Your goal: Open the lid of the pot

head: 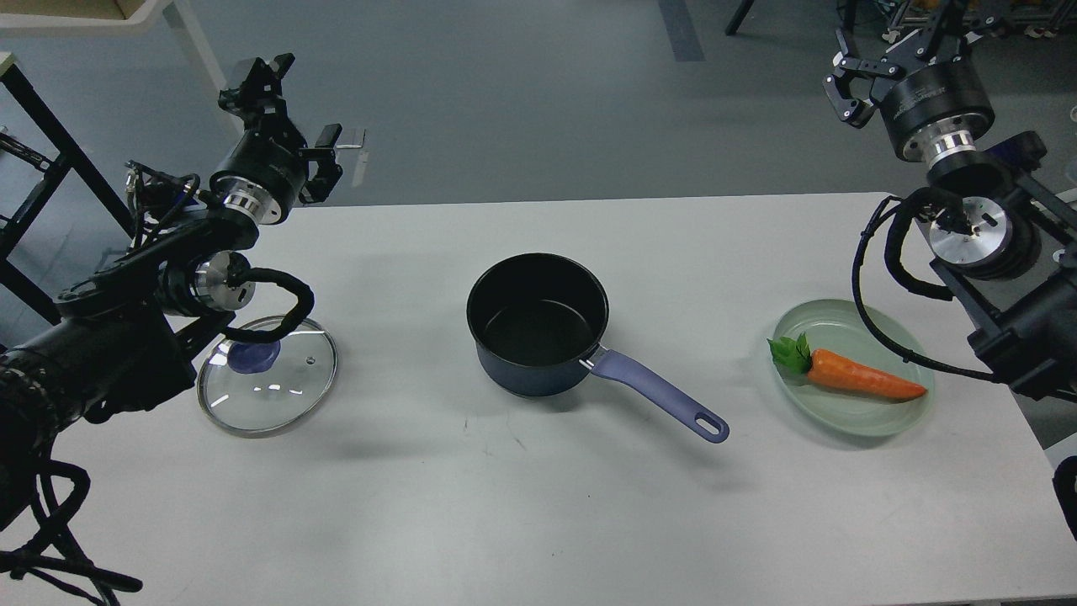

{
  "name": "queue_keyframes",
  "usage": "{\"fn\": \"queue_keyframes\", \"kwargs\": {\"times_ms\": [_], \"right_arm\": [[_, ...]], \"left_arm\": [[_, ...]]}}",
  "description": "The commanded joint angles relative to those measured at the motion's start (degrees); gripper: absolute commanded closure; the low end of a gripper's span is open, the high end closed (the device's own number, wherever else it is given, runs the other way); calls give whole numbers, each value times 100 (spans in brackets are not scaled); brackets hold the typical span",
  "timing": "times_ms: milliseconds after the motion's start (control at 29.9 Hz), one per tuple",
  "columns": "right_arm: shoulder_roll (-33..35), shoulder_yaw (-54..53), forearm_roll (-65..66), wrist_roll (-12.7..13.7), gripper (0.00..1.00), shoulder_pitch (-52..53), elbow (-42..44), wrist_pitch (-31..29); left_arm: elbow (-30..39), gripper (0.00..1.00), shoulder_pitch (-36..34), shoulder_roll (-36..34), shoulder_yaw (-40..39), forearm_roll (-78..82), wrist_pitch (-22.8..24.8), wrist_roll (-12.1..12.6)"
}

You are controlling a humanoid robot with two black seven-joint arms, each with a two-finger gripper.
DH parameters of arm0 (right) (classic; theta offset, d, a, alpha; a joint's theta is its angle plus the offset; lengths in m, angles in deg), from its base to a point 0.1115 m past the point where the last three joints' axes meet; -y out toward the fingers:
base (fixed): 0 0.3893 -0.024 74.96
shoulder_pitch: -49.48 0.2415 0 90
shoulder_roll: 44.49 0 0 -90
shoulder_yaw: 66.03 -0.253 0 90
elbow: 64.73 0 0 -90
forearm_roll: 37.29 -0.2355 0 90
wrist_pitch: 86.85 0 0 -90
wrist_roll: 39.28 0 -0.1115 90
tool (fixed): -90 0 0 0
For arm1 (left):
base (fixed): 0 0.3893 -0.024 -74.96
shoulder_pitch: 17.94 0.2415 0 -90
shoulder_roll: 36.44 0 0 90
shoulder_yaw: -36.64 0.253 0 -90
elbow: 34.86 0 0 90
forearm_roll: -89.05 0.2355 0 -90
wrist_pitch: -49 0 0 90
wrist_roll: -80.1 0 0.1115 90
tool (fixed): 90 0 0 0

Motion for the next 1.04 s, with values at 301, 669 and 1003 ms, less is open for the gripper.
{"fn": "queue_keyframes", "kwargs": {"times_ms": [301, 669, 1003], "right_arm": [[-629, -105, -968, 157, 1, -194, 849, 9], [-673, -61, -1039, 184, 0, -274, 796, -26], [-673, -9, -1021, 193, 0, -344, 761, -35]], "left_arm": [[-201, 1, 58, 136, -126, -824, 248, 0], [-175, 1, 111, 198, -250, -851, 151, 0], [-183, 1, 111, 171, -250, -833, 151, 0]]}}
